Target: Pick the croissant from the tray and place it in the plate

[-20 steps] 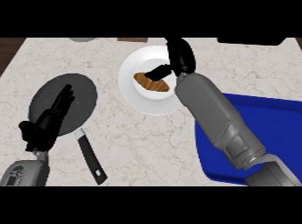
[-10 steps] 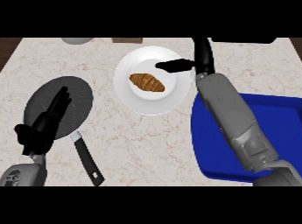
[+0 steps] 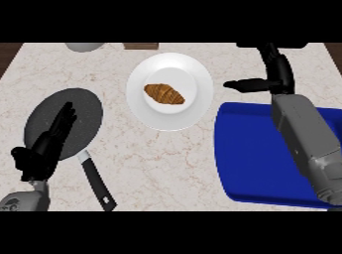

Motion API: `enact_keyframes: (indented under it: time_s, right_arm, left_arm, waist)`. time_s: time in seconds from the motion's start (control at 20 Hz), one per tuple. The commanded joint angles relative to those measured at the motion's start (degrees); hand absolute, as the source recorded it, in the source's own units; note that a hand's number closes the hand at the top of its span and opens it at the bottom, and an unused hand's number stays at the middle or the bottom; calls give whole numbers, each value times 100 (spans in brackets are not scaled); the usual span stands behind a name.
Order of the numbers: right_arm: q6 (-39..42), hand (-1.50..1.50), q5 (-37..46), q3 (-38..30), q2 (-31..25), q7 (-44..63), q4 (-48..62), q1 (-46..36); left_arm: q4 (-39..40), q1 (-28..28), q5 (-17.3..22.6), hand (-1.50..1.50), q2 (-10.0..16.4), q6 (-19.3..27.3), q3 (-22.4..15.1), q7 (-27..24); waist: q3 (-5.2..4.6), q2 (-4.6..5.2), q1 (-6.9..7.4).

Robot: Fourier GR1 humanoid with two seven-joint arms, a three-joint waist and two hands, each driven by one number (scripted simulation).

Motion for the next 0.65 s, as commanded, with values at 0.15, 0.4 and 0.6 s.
enact_keyframes:
  time_s: [0.15, 0.4, 0.6]
  right_arm:
    - [1049, -150, 118, -96, -737, -1064, 791, 120]
    - [1007, -150, 339, -50, -835, -1559, 1234, 266]
    - [921, -150, 354, -119, -810, -1773, 1353, 228]
  left_arm:
    - [1, -20, -160, 0, -226, 137, -143, -15]
    - [120, 1, -97, 0, -133, -90, -79, -218]
    - [98, -143, -86, 0, -72, -70, 2, 76]
  waist:
    - [5, 37, 77]
    - [8, 45, 119]
    - [7, 29, 85]
